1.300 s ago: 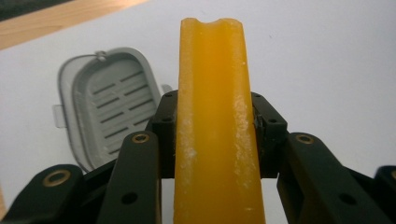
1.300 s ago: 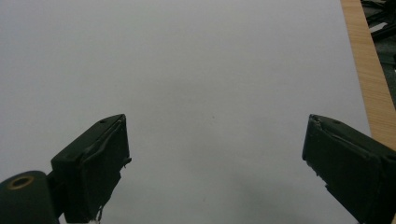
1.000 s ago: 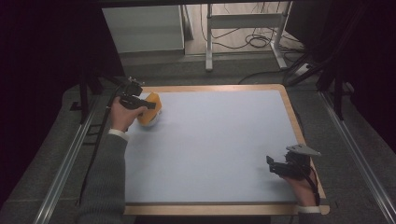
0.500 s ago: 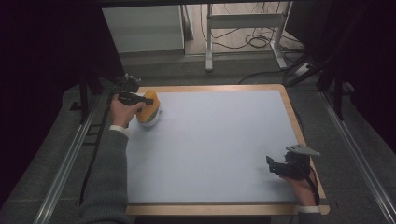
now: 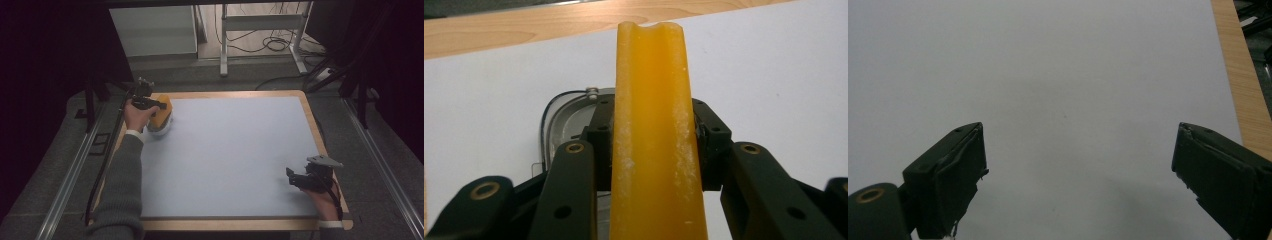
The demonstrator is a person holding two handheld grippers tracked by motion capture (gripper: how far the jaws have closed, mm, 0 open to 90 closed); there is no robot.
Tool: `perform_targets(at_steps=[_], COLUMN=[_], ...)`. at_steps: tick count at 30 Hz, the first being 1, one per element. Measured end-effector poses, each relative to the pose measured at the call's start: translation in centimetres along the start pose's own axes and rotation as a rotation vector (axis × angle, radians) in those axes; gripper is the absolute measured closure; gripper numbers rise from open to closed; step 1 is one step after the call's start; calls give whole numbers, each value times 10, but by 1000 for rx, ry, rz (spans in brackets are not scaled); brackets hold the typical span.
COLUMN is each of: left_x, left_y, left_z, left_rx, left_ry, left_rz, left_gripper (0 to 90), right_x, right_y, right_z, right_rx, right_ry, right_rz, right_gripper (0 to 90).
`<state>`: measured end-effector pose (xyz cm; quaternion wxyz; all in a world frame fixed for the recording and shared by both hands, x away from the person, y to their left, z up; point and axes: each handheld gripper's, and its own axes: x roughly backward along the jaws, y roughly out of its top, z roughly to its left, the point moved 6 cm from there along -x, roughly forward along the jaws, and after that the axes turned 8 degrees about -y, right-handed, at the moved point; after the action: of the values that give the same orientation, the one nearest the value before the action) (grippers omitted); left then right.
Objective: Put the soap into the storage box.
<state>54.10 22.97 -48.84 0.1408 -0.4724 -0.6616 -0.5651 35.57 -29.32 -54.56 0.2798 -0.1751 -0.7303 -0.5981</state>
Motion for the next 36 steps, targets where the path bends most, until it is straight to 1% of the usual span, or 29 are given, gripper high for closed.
perform_targets(at_steps=[2,5,8,11,12,13,14,15,16,17,18,19,21,22,23,24,25,26,27,28,29,31,32,33,36], left_x=[-3,-4,-4,-7,-8,-8,-7,-6,-6,-3,-3,-1,1,1,3,5,10,10,17,17,23,29,29,34,41], left_y=[-2,-4,-9,-12,-13,-13,-13,-12,-11,-10,-10,-11,-12,-12,-13,-14,-15,-15,-15,-15,-17,-20,-20,-23,-27], left_z=[5,7,12,15,16,16,17,16,14,13,13,14,15,15,16,16,16,16,15,15,14,11,11,6,0], left_rx=[21,30,49,54,60,60,65,60,56,47,47,43,34,34,26,21,9,9,16,16,10,-3,-3,-20,-49], left_ry=[10,4,15,23,24,24,15,4,10,26,26,49,65,65,76,91,107,107,90,90,73,53,53,34,23], left_rz=[-23,-29,-41,-35,-49,-49,-56,-64,-70,-80,-80,-74,-64,-64,-56,-55,-62,-62,-96,-96,-114,-121,-121,-131,-138], left_gripper=[611,611,611,610,606,603,603,600,584,519,493,463,392,368,368,317,298,284,279,271,269,266,263,263,259], right_x=[0,1,1,0,0,0,0,0,0,0,0,1,1,1,1,1,1,1,1,1,1,1,1,1,1], right_y=[0,0,0,0,0,0,0,0,0,0,0,0,0,0,0,0,0,0,0,0,1,1,1,1,2], right_z=[-1,-2,-2,-1,0,0,0,1,1,0,0,1,1,1,1,1,1,1,2,2,2,2,2,3,4], right_rx=[-5,-8,-9,-2,2,2,2,0,0,0,0,2,3,3,5,6,5,5,5,5,6,5,5,6,11], right_ry=[-3,-5,-7,-6,-4,-4,-4,-3,-3,-4,-4,-4,-2,-2,-2,-2,-2,-2,-1,-1,-1,-1,-1,-3,1], right_rz=[-2,0,-2,0,0,0,0,0,-2,-2,-2,-2,-2,-2,-3,-3,-2,-2,-2,-2,-3,-3,-3,-3,-6], right_gripper=[73,73,73,73,73,73,73,73,73,73,73,73,73,73,73,73,73,73,73,73,73,73,73,73,73])
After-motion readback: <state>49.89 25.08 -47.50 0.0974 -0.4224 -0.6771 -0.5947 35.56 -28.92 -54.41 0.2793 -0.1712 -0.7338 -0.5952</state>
